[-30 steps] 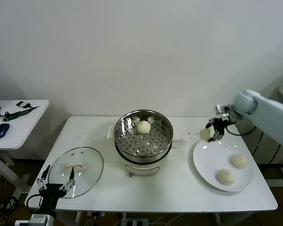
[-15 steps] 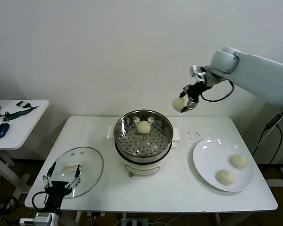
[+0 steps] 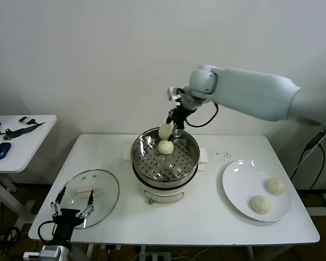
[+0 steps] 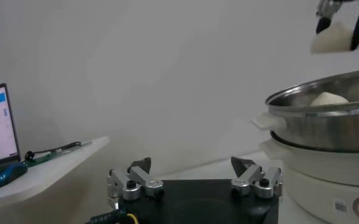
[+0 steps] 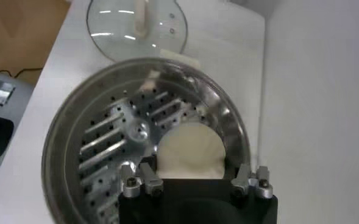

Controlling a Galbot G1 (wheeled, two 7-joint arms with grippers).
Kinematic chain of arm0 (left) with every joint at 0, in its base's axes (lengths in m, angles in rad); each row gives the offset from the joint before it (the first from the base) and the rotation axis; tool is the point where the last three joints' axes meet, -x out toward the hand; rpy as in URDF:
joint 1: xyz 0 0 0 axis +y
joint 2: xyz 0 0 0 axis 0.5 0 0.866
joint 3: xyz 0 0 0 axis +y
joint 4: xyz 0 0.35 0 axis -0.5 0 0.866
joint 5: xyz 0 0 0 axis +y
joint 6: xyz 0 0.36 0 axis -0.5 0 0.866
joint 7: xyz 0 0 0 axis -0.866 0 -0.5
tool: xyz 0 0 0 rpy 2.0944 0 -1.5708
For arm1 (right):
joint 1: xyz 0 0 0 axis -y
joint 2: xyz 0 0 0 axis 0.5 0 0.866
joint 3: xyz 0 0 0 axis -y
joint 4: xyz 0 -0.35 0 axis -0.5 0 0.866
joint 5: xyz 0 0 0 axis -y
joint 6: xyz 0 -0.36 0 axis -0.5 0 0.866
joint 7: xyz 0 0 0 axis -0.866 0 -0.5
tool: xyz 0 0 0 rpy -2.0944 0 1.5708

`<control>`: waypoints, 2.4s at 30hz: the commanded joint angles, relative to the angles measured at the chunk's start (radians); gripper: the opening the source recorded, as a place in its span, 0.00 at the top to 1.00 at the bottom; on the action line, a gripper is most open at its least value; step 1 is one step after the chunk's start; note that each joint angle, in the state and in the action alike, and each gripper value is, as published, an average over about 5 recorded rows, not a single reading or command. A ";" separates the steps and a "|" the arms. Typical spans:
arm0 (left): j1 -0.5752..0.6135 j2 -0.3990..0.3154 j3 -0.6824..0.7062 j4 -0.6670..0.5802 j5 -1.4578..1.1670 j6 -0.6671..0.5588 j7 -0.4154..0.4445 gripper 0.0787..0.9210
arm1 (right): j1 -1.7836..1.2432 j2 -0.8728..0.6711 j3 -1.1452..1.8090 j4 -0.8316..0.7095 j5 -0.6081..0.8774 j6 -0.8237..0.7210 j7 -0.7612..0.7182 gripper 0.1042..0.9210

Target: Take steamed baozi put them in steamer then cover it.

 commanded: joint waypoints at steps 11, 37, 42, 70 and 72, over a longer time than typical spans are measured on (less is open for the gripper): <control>-0.011 0.001 -0.006 0.008 0.001 0.003 0.000 0.12 | -0.167 0.155 -0.005 -0.080 -0.024 -0.024 0.057 0.26; -0.010 0.003 -0.008 0.012 -0.001 0.001 -0.002 0.12 | -0.039 -0.003 0.021 0.008 -0.049 -0.008 -0.026 0.12; -0.008 0.008 -0.008 0.010 0.000 0.002 -0.002 0.12 | 0.107 -0.193 -0.028 0.125 -0.063 0.043 -0.128 0.12; 0.024 -0.011 -0.023 -0.022 0.030 0.020 -0.008 0.12 | -0.584 -0.950 0.428 0.392 -0.742 0.152 -0.193 0.12; 0.028 -0.015 -0.024 -0.021 0.032 0.019 -0.008 0.12 | -0.601 -0.946 0.429 0.363 -0.770 0.165 -0.192 0.12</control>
